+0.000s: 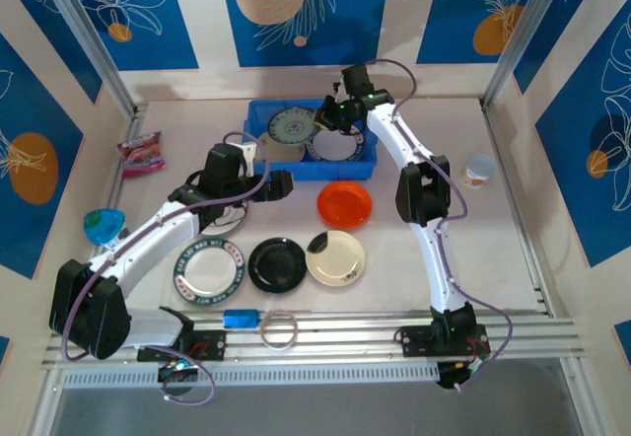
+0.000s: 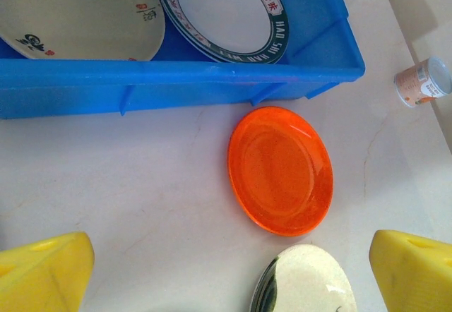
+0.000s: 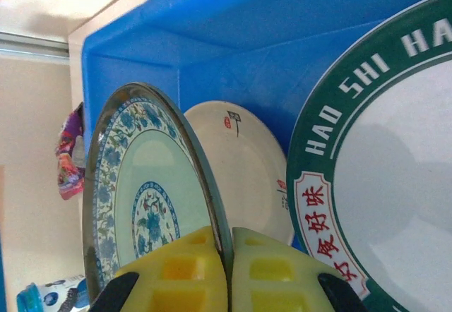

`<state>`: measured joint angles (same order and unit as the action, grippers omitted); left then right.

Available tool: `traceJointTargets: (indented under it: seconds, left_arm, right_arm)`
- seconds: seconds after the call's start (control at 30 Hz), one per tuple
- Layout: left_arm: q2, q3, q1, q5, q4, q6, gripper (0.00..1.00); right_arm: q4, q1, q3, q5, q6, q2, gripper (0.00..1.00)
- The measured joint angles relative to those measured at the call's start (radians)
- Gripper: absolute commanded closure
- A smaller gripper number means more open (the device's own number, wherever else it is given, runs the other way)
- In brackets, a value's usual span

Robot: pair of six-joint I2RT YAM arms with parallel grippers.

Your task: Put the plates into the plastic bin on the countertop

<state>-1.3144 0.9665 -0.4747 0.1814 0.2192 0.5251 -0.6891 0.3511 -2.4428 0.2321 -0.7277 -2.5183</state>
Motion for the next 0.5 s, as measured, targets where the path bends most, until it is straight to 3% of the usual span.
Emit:
traceJointTargets:
  seconds: [0.5]
  left_arm:
    - [-0.014, -0.001, 0.0, 0.001, -0.003, 0.0, 0.01]
  right_arm:
    - [-0.007, 0.062, -0.088, -0.067, -0.019, -0.138, 1.0]
